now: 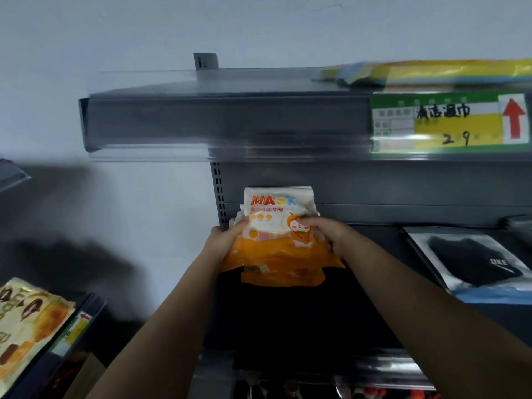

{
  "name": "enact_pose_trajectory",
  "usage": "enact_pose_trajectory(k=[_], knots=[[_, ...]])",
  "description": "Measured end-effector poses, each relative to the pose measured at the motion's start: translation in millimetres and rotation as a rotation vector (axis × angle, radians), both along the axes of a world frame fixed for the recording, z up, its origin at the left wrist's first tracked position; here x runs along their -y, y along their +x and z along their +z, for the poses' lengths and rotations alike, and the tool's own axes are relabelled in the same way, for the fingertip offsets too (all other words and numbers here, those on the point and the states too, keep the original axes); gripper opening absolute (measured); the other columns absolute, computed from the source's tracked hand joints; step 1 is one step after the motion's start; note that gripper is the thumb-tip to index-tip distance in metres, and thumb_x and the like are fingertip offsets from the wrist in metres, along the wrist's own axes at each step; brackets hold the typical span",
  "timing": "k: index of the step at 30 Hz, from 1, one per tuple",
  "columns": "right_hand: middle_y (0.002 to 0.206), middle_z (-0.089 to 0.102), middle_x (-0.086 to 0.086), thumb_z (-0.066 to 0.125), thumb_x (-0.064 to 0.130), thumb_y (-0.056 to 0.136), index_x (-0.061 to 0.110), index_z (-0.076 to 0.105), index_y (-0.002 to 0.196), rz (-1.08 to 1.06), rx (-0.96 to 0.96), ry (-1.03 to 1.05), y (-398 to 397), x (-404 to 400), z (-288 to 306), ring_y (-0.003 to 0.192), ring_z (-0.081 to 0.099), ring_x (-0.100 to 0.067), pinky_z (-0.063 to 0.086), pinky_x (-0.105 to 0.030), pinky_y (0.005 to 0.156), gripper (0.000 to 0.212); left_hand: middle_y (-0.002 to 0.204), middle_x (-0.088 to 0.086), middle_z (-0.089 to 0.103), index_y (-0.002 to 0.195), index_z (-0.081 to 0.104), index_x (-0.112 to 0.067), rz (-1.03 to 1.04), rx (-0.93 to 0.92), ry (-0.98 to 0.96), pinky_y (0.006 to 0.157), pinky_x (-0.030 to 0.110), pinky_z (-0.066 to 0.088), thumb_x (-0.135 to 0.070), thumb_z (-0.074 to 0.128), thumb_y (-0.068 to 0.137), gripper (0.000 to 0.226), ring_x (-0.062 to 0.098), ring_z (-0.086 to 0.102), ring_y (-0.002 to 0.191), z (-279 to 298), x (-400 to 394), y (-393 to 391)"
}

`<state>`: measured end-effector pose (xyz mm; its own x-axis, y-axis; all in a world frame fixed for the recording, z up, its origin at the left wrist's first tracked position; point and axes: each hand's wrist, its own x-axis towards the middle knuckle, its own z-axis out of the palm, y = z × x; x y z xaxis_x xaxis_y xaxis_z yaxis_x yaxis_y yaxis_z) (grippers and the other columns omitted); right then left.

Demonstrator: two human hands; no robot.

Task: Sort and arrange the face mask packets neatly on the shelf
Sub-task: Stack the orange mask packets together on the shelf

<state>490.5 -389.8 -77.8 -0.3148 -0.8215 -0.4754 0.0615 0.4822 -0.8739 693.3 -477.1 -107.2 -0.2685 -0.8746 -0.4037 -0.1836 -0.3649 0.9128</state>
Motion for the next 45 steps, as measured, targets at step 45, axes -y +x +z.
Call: enact_pose_trajectory(k=[45], knots=[[0.12, 0.063, -0.007, 0.079, 0.001, 0.049, 0.02, 0.038, 0.135, 0.05, 0.028, -0.659, -10, -77, -6, 0.107, 0.065, -0.022, 0.058, -0.03, 0.076, 0.098, 0.125, -0.001, 0.058, 0.143, 0.024, -0.03, -0.342, -0.232, -0.559, 0.086, 0.039, 0.056, -0.011, 0.08, 0.055, 0.106, 0.018, 0.06, 0.114, 28, -61, 7]])
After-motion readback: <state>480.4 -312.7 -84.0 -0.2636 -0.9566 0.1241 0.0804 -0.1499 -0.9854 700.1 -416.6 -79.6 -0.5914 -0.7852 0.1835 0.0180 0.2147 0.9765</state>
